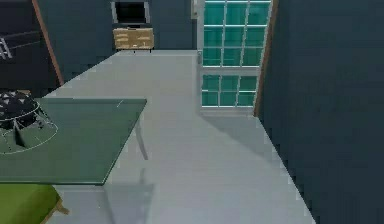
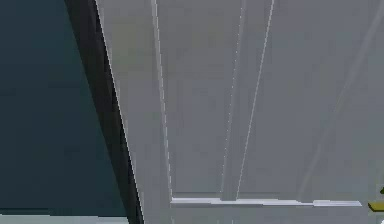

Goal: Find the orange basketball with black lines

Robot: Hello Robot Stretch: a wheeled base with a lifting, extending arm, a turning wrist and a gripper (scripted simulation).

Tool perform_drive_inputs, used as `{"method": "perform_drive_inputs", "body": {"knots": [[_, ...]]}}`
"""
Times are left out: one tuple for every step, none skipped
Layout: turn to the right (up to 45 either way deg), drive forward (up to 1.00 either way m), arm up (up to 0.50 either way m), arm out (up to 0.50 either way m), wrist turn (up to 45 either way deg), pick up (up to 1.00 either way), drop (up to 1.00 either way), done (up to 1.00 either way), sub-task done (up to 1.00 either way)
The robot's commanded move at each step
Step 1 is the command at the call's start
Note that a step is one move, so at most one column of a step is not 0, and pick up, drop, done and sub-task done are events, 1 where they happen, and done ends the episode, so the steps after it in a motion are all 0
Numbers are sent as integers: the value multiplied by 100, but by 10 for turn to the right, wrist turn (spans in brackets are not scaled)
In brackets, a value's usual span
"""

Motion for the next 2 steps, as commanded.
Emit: {"method": "perform_drive_inputs", "body": {"knots": [[-60,0,0,0,0,0,0,0,0],[0,55,0,0,0,0,0,0,0]]}}
